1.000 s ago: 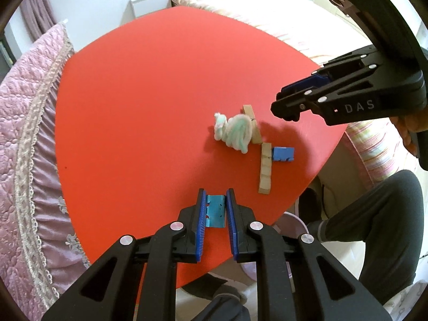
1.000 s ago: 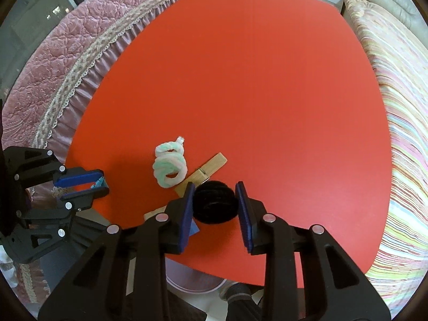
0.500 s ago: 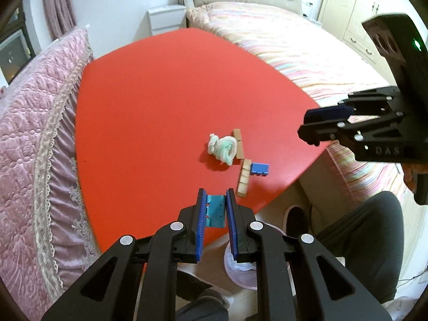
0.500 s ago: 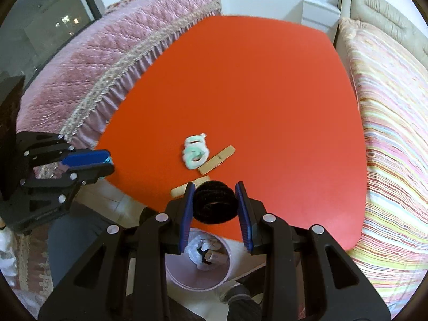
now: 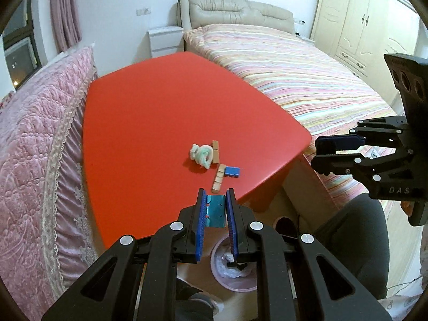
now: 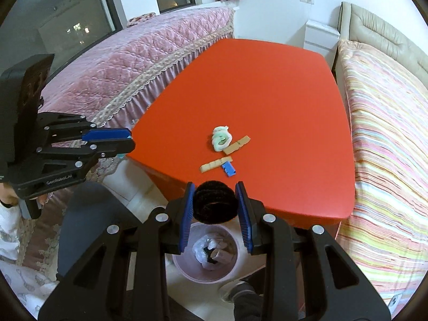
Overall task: Collect trash
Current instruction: 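Carry the teal block and black ring over the bin while both grippers open to drop them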
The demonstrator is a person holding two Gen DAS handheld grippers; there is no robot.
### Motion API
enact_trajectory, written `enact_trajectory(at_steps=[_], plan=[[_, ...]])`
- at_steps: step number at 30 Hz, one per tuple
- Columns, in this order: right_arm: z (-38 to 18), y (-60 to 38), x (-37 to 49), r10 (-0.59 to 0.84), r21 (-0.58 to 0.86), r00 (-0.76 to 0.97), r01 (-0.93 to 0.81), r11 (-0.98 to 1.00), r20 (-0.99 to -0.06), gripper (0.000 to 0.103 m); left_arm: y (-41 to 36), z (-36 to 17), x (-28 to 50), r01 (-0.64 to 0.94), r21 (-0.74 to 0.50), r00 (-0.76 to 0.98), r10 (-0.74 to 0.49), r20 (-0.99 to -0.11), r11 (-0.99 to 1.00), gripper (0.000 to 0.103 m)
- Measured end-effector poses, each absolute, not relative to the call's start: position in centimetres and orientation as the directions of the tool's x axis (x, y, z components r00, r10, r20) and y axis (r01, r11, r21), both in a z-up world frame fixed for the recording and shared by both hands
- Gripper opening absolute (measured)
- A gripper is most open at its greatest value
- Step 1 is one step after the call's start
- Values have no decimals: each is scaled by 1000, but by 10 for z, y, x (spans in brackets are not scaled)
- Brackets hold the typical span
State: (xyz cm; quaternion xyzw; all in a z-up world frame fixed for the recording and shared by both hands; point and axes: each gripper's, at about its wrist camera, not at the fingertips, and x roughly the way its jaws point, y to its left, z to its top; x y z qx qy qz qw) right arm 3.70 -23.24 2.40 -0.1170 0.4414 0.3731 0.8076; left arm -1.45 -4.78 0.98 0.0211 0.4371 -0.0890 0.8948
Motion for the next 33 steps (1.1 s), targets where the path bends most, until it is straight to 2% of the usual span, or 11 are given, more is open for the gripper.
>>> enact_trajectory(at_steps=[15,28,30,31,32,33], plan=[[0,-254,-23,506,169,301,-705,688,-808,31,-70,-16,-59,211,-86,564,-193,-803,974,15],[-16,-255,-30,523,219,245,-706,673,-816,31,-82,-33,-66,248,-132,518,-246,-819,960,15],[-17,-254,-30,528,228,236,-708,669,-816,33,-82,-33,-64,247,-129,514,-243,-823,960,16],[-18,-254,-29,527,232,230,-707,668,-818,38,-82,-34,-63,246,-128,515,-241,-823,961,17],[-18,-254,-28,527,233,228,-706,668,-819,53,-82,-34,-62,246,-129,513,-242,-824,961,22],[-19,-254,-28,526,231,231,-705,670,-819,63,-82,-35,-61,239,-124,512,-233,-827,963,40]])
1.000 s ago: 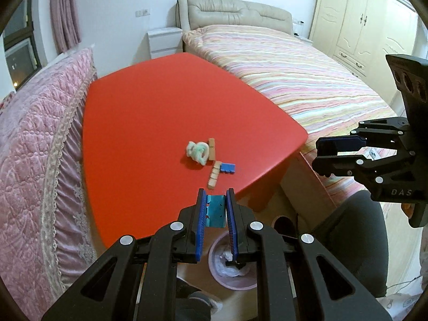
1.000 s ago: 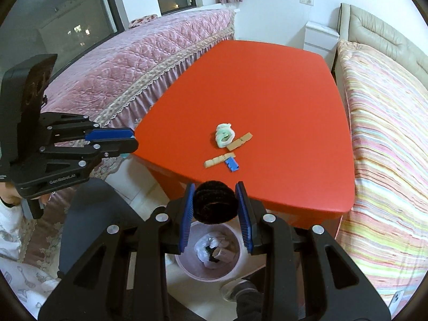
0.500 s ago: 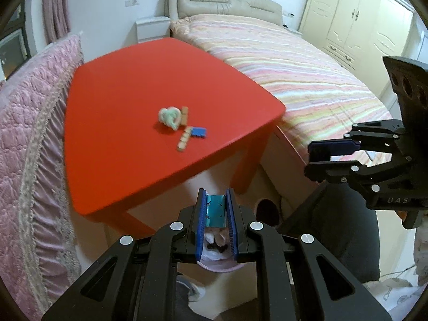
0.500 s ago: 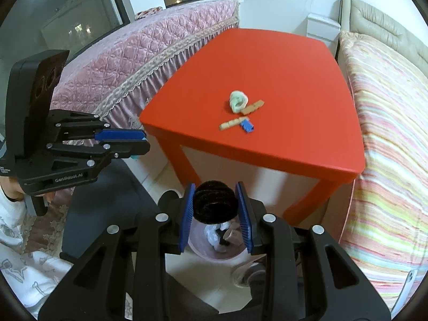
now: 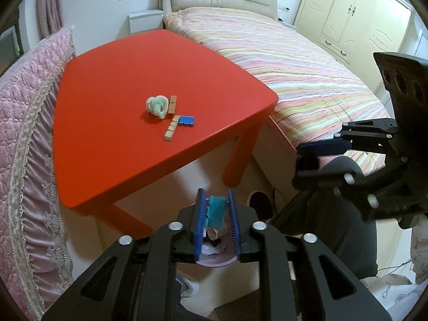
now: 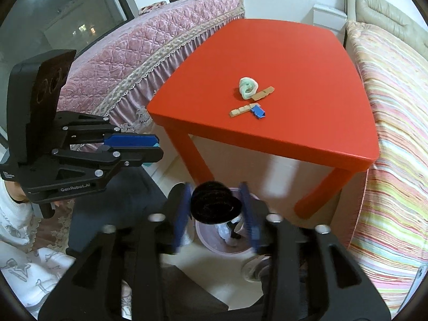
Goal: Collect trash
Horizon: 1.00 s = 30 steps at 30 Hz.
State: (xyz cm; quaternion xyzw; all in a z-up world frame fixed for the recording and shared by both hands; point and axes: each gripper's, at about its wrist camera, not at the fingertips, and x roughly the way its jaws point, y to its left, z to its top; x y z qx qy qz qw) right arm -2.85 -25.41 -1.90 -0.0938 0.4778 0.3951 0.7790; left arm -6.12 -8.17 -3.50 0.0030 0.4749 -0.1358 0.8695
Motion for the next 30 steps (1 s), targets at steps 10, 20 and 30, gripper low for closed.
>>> enact_trajectory(at_steps=[10,20,30], plan=[[-23,-260,-21,516,244,242,-668,703,-821,95,-67,-34,-58,168,-118,544,-192,-816,979,93],[-24,-259,-22,518,243,244,-670,701,-820,98,-61,-32,-60,147,-125,553,-186,-812,981,95],[-21,-257,-21,520,242,242,-677,696,-820,99,-59,-31,-59,143,-133,548,-190,-815,981,95]])
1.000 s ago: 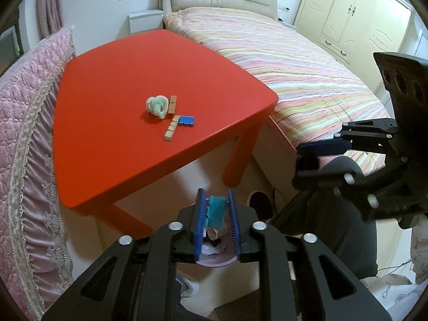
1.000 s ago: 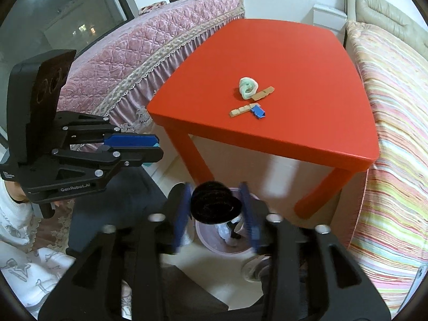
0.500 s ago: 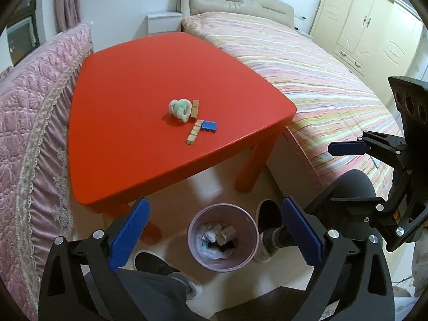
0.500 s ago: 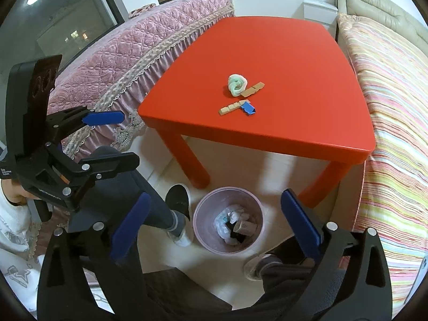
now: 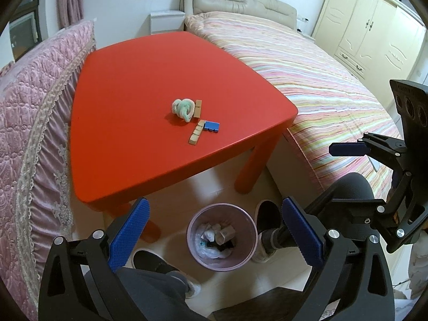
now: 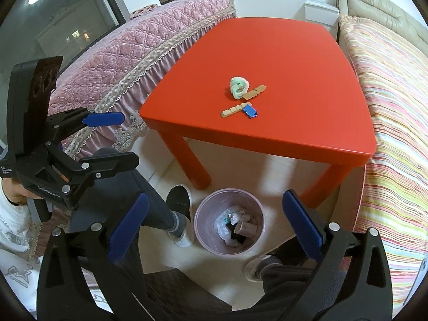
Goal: Collect trash
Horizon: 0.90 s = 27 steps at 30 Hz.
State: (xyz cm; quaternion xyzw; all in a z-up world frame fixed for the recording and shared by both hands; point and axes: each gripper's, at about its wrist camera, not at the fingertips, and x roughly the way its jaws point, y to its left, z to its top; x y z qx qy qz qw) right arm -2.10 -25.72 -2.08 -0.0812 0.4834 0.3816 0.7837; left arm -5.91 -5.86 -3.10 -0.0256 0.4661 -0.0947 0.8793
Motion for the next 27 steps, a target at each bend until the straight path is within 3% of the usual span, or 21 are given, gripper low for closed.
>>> enact_trajectory(at_steps=[27], plan=[[-21,-195,81,439,116,171,-824,554,-882,99,-20,-11,44,147,-142,521,-198,-830,979,95]])
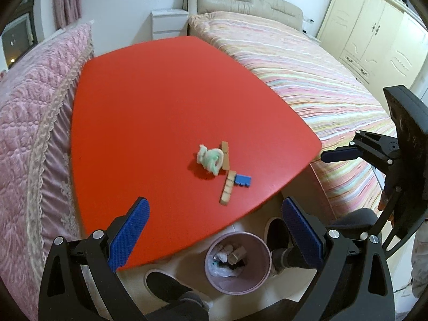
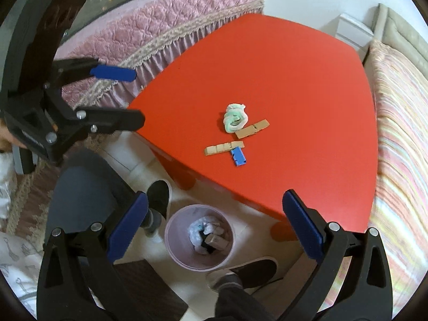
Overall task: Collect trash
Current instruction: 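Grasp the green-white rope toy with the left gripper while the right gripper grasps the blue block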
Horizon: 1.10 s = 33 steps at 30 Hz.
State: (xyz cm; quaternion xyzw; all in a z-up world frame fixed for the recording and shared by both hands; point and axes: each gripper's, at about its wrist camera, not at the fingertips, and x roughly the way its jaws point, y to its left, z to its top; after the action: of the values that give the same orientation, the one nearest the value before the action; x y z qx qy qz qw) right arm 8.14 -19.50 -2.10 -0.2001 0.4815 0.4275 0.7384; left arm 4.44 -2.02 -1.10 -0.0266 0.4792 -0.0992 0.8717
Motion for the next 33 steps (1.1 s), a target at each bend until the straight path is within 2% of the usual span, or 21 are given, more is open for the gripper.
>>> enact_trajectory(at_steps=[16,25,29,33], plan=[[-71,-159,129,362,103,96,-865,492,-927,97,-15,-59,122,222,-180,395,-257,-882,958,95],[-96,-145,144,333,125,49,-868,480,-942,72,-12,-90,138,243,-199,350,-277,-895,950,94],[-103,-140,146,327,130,36,-873,471,-944,63,-12,-100,141,255,-199,338,-280,-899,946,77],[-105,-136,148,329,119,47,-877,466,-943,54,-14,-105,145,262,-192,349,-278,-895,946,66]])
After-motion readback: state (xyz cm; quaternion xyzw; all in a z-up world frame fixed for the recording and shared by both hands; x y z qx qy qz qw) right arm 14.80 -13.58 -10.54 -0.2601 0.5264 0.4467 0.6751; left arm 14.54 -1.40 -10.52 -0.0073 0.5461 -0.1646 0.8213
